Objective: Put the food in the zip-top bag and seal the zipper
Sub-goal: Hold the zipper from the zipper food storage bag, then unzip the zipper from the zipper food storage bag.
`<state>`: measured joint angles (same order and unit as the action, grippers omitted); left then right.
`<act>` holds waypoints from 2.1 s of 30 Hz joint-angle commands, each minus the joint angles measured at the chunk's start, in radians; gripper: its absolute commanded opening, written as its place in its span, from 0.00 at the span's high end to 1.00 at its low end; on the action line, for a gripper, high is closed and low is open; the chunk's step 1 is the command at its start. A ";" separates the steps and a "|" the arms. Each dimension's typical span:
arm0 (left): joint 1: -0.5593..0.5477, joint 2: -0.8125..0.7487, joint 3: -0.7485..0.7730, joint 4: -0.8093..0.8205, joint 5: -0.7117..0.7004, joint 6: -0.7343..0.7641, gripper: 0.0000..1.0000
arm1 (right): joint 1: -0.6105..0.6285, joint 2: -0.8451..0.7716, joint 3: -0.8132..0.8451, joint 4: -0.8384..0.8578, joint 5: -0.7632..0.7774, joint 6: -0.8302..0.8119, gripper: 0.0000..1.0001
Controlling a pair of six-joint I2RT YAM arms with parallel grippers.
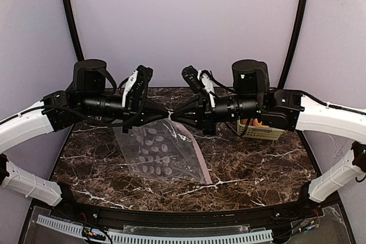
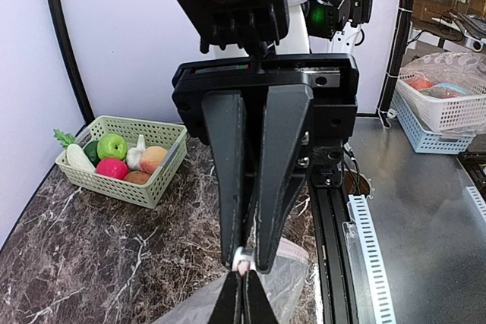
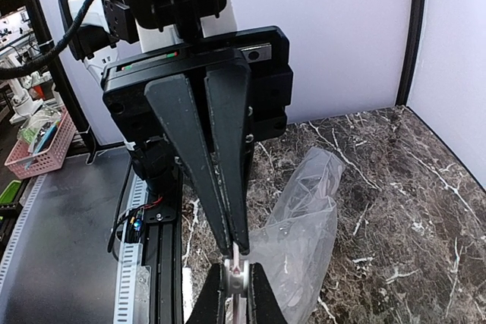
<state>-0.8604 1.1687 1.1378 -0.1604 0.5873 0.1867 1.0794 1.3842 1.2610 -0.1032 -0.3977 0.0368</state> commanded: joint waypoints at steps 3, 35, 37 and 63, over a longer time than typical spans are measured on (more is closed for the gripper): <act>0.007 -0.024 -0.016 0.029 -0.086 -0.016 0.99 | 0.007 0.000 -0.012 0.026 0.000 0.004 1.00; 0.029 -0.078 -0.065 0.087 -0.309 -0.047 0.99 | 0.007 0.006 -0.041 0.036 0.034 0.015 1.00; 0.034 -0.084 -0.071 0.094 -0.321 -0.051 0.99 | 0.007 0.005 -0.044 0.037 0.035 0.015 1.00; 0.110 -0.153 -0.098 0.137 -0.384 -0.070 0.99 | -0.003 0.010 -0.063 0.035 0.054 0.034 1.00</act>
<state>-0.7864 1.0512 1.0492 -0.0597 0.2947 0.1192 1.0760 1.3918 1.2198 -0.0486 -0.3130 0.0589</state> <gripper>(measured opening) 0.010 0.058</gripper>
